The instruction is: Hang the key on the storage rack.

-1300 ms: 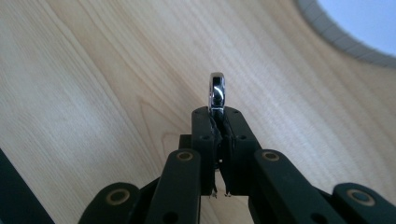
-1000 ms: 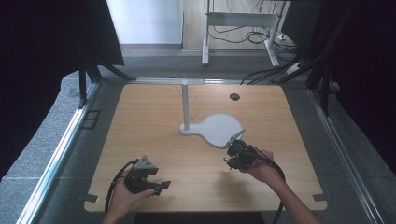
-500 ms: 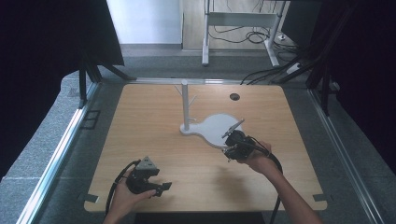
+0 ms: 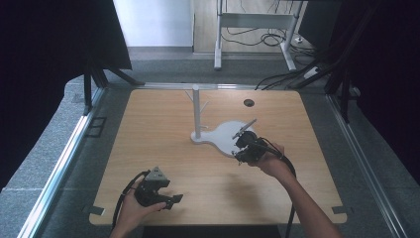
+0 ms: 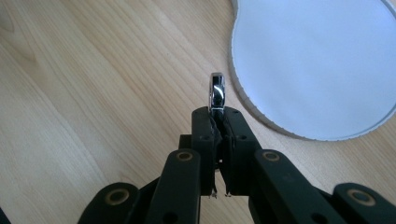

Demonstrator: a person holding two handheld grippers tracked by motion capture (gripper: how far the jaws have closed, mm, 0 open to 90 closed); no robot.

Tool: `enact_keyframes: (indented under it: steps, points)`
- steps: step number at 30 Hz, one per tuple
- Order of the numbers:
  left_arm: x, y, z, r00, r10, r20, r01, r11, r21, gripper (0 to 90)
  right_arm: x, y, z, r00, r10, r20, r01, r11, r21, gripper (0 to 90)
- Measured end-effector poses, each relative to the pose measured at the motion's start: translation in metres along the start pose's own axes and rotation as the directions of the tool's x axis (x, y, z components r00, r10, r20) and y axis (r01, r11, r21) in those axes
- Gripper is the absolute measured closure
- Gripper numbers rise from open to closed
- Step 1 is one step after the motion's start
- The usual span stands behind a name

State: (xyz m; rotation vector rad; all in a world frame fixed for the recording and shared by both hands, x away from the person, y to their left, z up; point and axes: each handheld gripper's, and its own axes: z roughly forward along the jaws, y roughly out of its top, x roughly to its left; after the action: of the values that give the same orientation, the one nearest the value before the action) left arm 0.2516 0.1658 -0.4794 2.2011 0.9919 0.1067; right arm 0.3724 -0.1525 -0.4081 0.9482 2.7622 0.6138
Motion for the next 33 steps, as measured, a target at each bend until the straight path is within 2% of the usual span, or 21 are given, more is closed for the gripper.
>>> enact_keyframes:
  steps: [22, 33]
  points:
    - [-0.001, 0.000, 0.000, 1.0000, 0.005, 0.004, -0.005, 1.0000, 0.007, 25.3, -0.012, 0.026, 0.002, 0.9997, 0.023, 0.008, -0.023, 0.999, -0.033, 84.4]
    - [-0.001, 0.000, -0.001, 1.0000, 0.006, 0.005, -0.006, 1.0000, 0.004, 25.2, -0.014, 0.043, 0.004, 0.9995, 0.029, 0.012, -0.029, 0.999, -0.044, 84.5]
